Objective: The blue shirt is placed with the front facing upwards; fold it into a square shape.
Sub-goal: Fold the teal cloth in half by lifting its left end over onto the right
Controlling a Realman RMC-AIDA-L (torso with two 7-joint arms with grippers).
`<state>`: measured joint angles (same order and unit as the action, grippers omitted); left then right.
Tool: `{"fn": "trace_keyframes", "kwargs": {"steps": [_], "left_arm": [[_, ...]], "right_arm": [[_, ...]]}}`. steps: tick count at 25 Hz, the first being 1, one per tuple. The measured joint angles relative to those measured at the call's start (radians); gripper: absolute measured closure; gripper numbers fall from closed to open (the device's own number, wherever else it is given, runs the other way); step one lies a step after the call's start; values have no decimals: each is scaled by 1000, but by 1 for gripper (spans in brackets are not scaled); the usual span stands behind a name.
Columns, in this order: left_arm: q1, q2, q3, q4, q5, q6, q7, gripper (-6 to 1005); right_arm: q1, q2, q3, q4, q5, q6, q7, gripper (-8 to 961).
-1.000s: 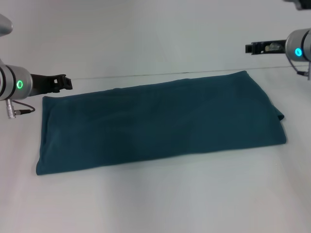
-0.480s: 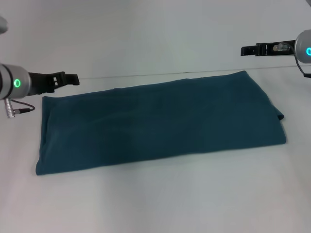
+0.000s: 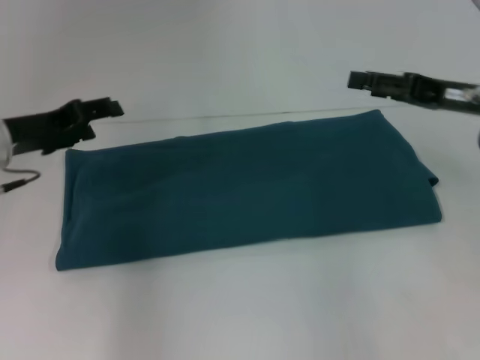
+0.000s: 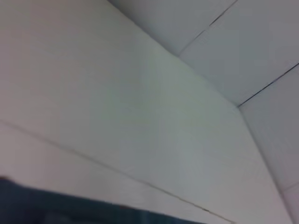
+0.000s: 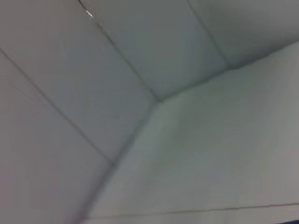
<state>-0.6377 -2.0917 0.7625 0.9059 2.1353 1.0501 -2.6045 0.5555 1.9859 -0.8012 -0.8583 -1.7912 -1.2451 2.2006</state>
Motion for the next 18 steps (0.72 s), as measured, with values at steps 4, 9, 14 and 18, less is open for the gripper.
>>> {"fn": "trace_keyframes", "kwargs": {"steps": [4, 9, 14, 18], "left_arm": [[68, 7, -4, -15, -78, 43, 17, 218], [103, 32, -101, -113, -158, 149, 122, 218], [112, 50, -170, -166, -123, 180, 180, 217], [103, 53, -150, -129, -39, 192, 306, 217]], "right_arm": [[-69, 8, 60, 53, 104, -111, -47, 126], [-112, 0, 80, 143, 111, -171, -88, 126], [-129, -7, 83, 171, 102, -195, -120, 126], [-128, -13, 84, 171, 88, -192, -122, 126]]}}
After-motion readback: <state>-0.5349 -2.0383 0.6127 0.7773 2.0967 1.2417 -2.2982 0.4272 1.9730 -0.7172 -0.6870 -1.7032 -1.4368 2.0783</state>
